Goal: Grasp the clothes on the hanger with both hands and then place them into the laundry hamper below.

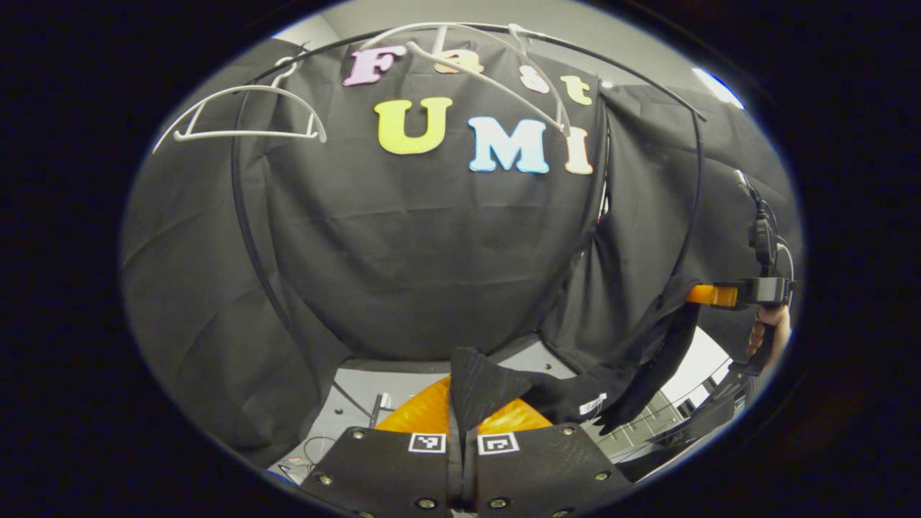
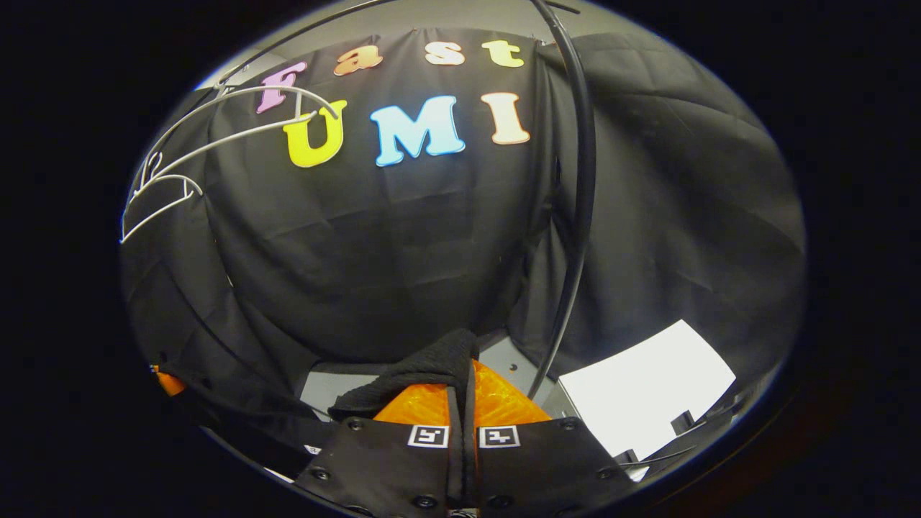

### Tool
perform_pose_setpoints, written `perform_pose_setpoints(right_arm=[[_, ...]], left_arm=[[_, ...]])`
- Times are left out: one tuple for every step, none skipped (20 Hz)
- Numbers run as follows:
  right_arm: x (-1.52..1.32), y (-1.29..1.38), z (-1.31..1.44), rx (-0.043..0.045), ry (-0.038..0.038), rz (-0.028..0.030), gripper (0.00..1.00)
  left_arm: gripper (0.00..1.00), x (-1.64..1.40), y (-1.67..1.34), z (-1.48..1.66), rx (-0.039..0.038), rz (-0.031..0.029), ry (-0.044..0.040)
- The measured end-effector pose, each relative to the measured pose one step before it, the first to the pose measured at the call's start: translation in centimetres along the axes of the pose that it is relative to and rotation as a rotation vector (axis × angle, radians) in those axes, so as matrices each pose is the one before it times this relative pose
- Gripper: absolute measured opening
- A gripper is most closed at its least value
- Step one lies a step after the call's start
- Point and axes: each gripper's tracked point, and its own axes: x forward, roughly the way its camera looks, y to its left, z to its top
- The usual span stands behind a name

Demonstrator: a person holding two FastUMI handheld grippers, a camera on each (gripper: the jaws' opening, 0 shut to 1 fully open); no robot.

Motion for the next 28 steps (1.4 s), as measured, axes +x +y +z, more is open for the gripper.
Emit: perform_pose_setpoints(right_arm=[[0.112,0.225,-1.085,-0.00019,0.02959,0.00588,0.01],[0.250,0.215,-1.099,0.00421,0.01961,0.00513,0.01],[0.282,0.211,-0.718,0.00918,0.01781,0.00468,0.01],[0.408,0.309,-0.900,0.01228,0.02289,0.00711,0.01],[0.348,0.536,-0.713,0.01133,0.02361,0.01126,0.01],[0.384,0.567,-0.601,0.00648,0.01776,0.01306,0.01],[0.434,0.634,-0.268,-0.00268,0.01318,0.01481,0.00],[0.414,0.554,-0.436,-0.00780,0.01253,0.01150,0.00],[0.534,0.632,-0.514,-0.00966,0.01805,0.01569,0.00],[0.559,0.555,-0.636,-0.01125,0.01652,0.01483,0.00],[0.627,0.642,-0.424,-0.01049,0.01565,0.01424,0.01],[0.679,0.607,-0.590,-0.00989,0.02088,0.01461,0.02],[0.808,0.544,-0.478,-0.00498,0.02241,0.01077,0.01],[0.646,0.447,-0.610,-0.00064,0.02125,0.00781,0.01],[0.585,0.344,-0.535,0.00292,0.02119,0.00516,0.01],[0.585,0.299,-0.944,0.00494,0.02092,0.00409,0.02],[0.545,0.234,-0.513,0.00458,0.01893,0.00126,0.02],[0.558,0.127,-0.750,0.00319,0.01287,-0.00324,0.02],[0.646,0.134,-0.552,-0.00232,0.01479,-0.00362,0.02],[0.418,0.061,-0.629,-0.00548,0.01205,-0.00295,0.02],[0.566,0.058,-0.463,-0.00627,0.00973,-0.00290,0.02],[0.580,0.021,-0.339,-0.00458,0.01010,-0.00293,0.00],[0.809,0.050,-0.402,-0.00152,0.00960,-0.00329,0.00],[0.639,0.085,-0.352,0.00227,0.01027,0.00142,0.00],[0.535,0.117,-0.175,0.00546,0.01209,-0.00082,0.02],[0.451,0.120,-0.360,0.00437,0.01054,-0.00055,0.00],[0.369,0.162,0.004,-0.00163,0.00666,-0.00114,0.00],[0.376,0.133,0.013,-0.00862,0.00494,-0.00464,0.02]], left_arm=[[0.02,0.017,-0.107,-0.383,-0.01204,-0.00053,0.00161],[0.02,0.331,-0.208,-0.344,-0.01177,-0.00255,-0.00216],[0.01,0.441,-0.004,-0.635,-0.00565,0.00044,0.00529],[0.01,0.255,-0.016,-0.592,-0.00098,0.00092,0.01245],[0.01,0.328,0.039,-0.416,0.00301,0.00284,0.01061],[0.02,0.494,-0.114,-0.458,0.00466,0.00406,0.01130],[0.02,0.114,-0.122,-0.402,0.00607,0.00148,0.00718],[0.02,0.224,-0.124,-0.246,0.00586,-0.00079,0.00562],[0.02,0.441,-0.158,-0.269,0.00688,-0.00471,0.00352],[0.01,0.352,-0.074,-0.344,0.00441,-0.00124,0.00334],[0.02,0.354,-0.122,-0.478,0.00004,-0.00108,0.00387],[0.02,0.214,-0.031,-0.284,-0.00187,0.00125,0.00283],[0.01,0.344,0.004,-0.178,-0.00291,0.00406,-0.00774],[0.02,0.484,-0.047,-0.175,-0.00379,-0.00134,-0.00871],[0.01,1.077,-0.044,-0.594,-0.00659,0.00035,0.00244],[0.01,0.958,-0.049,-0.532,-0.01015,-0.00577,0.00759],[0.01,1.214,-0.026,-0.703,-0.00775,-0.00485,0.00924],[0.01,0.833,0.106,-0.592,0.00010,-0.00281,0.01217],[0.01,0.585,0.173,-0.785,0.00739,-0.00042,0.01580],[0.01,-0.098,-0.110,-0.467,0.00929,-0.00259,0.01439],[0.02,0.945,0.115,-0.900,0.00774,-0.00397,0.01560],[0.01,0.756,0.116,-0.858,0.00498,-0.00412,0.01670],[0.01,0.829,0.142,-0.826,0.00334,-0.00769,0.01376],[0.01,0.617,-0.020,-0.491,0.00357,-0.00763,0.01235],[0.01,0.628,0.098,-0.602,0.00526,-0.00366,0.01121],[0.02,0.507,-0.148,-0.305,0.00471,-0.00780,0.00958],[0.01,0.196,-0.274,-0.248,0.00247,-0.00558,0.00752],[0.02,0.300,-0.134,-0.047,0.00226,-0.00194,0.00347]])
